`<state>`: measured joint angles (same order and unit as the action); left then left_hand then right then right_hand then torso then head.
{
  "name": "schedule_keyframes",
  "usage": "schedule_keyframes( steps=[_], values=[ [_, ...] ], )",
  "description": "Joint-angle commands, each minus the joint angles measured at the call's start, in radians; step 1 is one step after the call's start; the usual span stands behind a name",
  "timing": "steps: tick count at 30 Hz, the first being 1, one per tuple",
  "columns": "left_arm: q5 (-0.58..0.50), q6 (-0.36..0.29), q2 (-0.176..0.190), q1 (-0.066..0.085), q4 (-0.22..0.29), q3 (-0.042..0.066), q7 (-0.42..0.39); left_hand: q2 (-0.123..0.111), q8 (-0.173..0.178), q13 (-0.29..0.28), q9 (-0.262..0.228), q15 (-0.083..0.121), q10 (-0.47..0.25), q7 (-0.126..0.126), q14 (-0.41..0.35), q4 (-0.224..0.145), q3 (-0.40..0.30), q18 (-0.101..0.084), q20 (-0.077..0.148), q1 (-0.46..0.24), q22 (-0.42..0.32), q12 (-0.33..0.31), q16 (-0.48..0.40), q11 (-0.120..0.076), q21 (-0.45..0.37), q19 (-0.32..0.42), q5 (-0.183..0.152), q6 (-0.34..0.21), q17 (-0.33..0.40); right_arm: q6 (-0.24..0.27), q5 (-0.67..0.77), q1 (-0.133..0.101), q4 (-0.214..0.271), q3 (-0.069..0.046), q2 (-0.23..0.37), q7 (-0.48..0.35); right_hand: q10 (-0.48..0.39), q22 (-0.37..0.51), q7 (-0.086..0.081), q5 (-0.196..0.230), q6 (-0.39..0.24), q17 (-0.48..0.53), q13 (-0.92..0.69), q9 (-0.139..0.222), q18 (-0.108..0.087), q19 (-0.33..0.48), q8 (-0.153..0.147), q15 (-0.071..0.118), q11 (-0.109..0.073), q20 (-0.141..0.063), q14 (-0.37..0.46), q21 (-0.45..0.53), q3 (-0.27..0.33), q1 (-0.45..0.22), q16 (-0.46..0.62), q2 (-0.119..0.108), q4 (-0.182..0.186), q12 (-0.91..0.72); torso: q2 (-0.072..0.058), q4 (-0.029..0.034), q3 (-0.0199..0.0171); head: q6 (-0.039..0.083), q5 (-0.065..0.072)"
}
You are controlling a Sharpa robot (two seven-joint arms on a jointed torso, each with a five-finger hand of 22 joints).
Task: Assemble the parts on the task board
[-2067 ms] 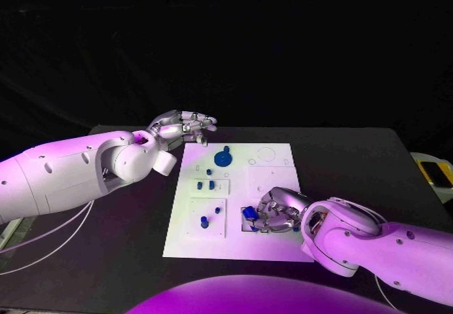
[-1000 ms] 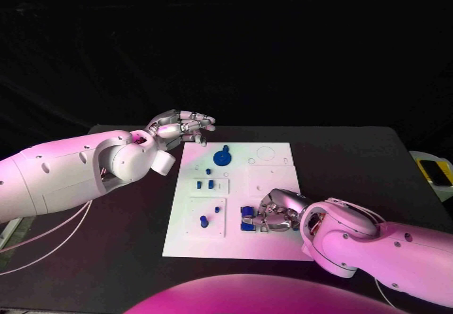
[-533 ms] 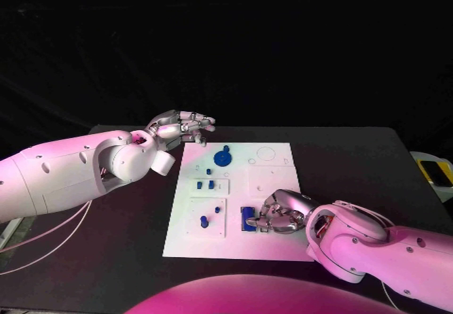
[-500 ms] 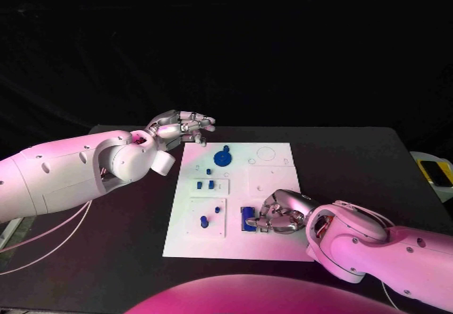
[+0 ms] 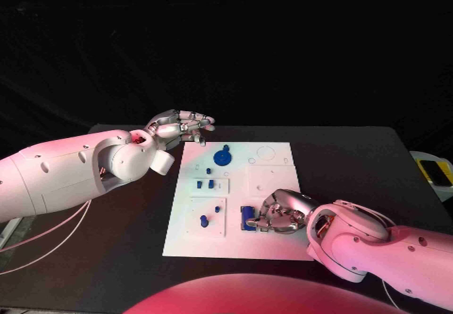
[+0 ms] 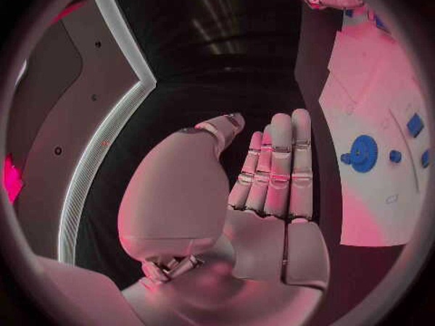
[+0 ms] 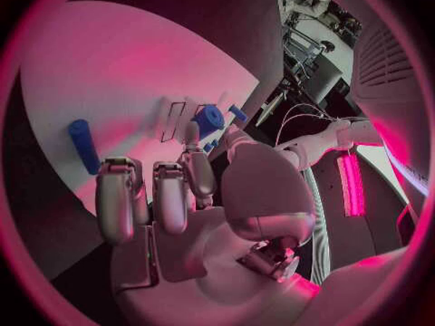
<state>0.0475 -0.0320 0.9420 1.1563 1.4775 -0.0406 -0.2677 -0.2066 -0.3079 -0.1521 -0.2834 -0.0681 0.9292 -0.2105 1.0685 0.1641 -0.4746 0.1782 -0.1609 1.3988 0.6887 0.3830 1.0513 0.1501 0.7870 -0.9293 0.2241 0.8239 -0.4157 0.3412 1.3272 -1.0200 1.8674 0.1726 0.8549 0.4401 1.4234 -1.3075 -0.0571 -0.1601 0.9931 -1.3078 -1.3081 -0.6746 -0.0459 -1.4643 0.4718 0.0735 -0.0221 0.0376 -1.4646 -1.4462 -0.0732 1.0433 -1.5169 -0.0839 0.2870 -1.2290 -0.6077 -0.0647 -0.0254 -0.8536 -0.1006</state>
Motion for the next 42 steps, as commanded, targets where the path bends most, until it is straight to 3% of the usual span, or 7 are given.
schedule_keyframes(
  steps=[1,10,18,28,34,38,42],
  values=[
    [-0.005,0.017,-0.001,0.0,0.002,0.001,-0.003,0.006,-0.004,-0.001,-0.001,-0.002,-0.005,-0.01,-0.008,0.004,-0.002,0.006,-0.003,0.0,-0.001,0.007,0.007,-0.001,-0.005,-0.005,0.003,-0.01,0.0,-0.035,-0.001,0.001,-0.005,0.0,-0.002,-0.015,0.006,-0.229,0.004,0.001,0.003,-0.118,-0.008,-0.001,0.02,-0.058,0.002,0.006,0.003,-0.006,-0.08,-0.003,0.007,0.022,-0.004,0.001,-0.002,-0.004,0.0,-0.0002,-0.0003,-0.001,0.0],
    [-0.005,0.019,-0.001,0.0,0.002,0.001,-0.003,0.006,-0.004,-0.001,-0.001,-0.002,-0.005,-0.01,-0.008,0.004,-0.002,0.006,-0.003,0.0,-0.001,0.007,0.007,-0.001,-0.005,-0.005,0.003,-0.01,0.0,-0.035,0.001,0.001,-0.035,0.0,-0.019,-0.012,0.007,-0.23,0.005,0.001,0.003,-0.122,-0.011,0.0,0.02,-0.06,0.0,0.006,0.003,-0.006,-0.08,-0.007,0.008,0.058,-0.005,0.012,-0.002,-0.005,0.0,-0.0014,-0.0003,0.004,-0.001],
    [-0.005,0.019,-0.002,0.0,0.001,0.0,-0.002,0.007,-0.005,-0.002,-0.001,-0.002,-0.006,-0.01,-0.009,0.005,-0.003,0.006,-0.003,0.003,-0.002,0.009,0.007,-0.001,-0.005,-0.007,0.003,-0.011,0.0,-0.027,-0.006,0.002,-0.077,0.0,-0.049,-0.015,0.01,-0.231,0.004,0.001,0.005,-0.125,-0.016,0.0,0.021,-0.061,0.0,0.006,0.003,-0.006,-0.081,-0.011,0.015,0.054,-0.006,0.017,0.004,-0.01,-0.001,0.0009,-0.0016,0.002,0.0],
    [-0.005,0.018,0.0,0.0,0.001,0.0,0.0,0.008,-0.005,-0.002,-0.001,-0.002,-0.006,-0.01,-0.009,0.005,-0.003,0.006,-0.003,0.003,-0.002,0.009,0.007,-0.001,-0.005,-0.007,0.003,-0.011,0.0,-0.036,-0.01,0.002,-0.079,0.0,-0.048,-0.022,0.01,-0.231,0.005,-0.002,0.005,-0.125,-0.016,0.0,0.021,-0.061,0.0,0.006,0.003,-0.006,-0.081,-0.011,0.018,0.057,-0.006,0.015,0.001,-0.01,0.0,-0.0016,-0.0004,-0.003,0.0],
    [-0.005,0.018,0.001,0.0,0.002,0.0,0.0,0.008,-0.005,-0.002,-0.001,-0.002,-0.006,-0.01,-0.009,0.005,-0.003,0.006,-0.003,0.003,-0.002,0.009,0.007,-0.001,-0.005,-0.007,0.003,-0.011,0.0,0.02,-0.01,0.002,-0.057,0.0,-0.021,-0.048,0.009,-0.23,0.005,-0.007,0.003,-0.124,-0.015,0.001,0.021,-0.06,-0.002,0.006,0.003,-0.006,-0.08,-0.008,0.02,0.075,-0.006,0.015,-0.003,-0.007,0.001,-0.0008,-0.0009,-0.002,0.002],
    [-0.005,0.018,0.003,0.0,0.002,0.0,-0.001,0.008,-0.005,-0.002,-0.001,-0.002,-0.006,-0.01,-0.009,0.005,-0.003,0.006,-0.003,0.003,-0.002,0.009,0.007,-0.001,-0.005,-0.007,0.003,-0.011,0.0,0.085,-0.023,-0.006,-0.027,-0.002,0.028,-0.086,-0.001,-0.226,-0.002,-0.038,-0.015,-0.116,-0.005,0.008,0.018,-0.054,-0.019,0.003,0.008,-0.004,-0.078,0.006,0.017,0.143,-0.002,0.013,-0.012,0.011,0.001,-0.002,0.0,0.0,0.004],
    [-0.005,0.021,0.004,0.0,0.003,-0.001,-0.002,0.008,-0.006,-0.002,-0.001,-0.002,-0.007,-0.01,-0.009,0.005,-0.003,0.006,-0.003,0.004,-0.002,0.01,0.007,-0.001,-0.006,-0.007,0.003,-0.011,0.0,0.099,-0.017,-0.029,-0.004,-0.004,0.095,-0.092,-0.005,-0.226,-0.005,0.003,-0.013,-0.117,-0.003,0.012,0.018,-0.053,-0.028,0.0,0.01,-0.001,-0.079,0.007,0.012,0.186,-0.002,0.005,-0.015,0.017,0.002,-0.0033,0.0018,0.002,0.015]
  ],
)
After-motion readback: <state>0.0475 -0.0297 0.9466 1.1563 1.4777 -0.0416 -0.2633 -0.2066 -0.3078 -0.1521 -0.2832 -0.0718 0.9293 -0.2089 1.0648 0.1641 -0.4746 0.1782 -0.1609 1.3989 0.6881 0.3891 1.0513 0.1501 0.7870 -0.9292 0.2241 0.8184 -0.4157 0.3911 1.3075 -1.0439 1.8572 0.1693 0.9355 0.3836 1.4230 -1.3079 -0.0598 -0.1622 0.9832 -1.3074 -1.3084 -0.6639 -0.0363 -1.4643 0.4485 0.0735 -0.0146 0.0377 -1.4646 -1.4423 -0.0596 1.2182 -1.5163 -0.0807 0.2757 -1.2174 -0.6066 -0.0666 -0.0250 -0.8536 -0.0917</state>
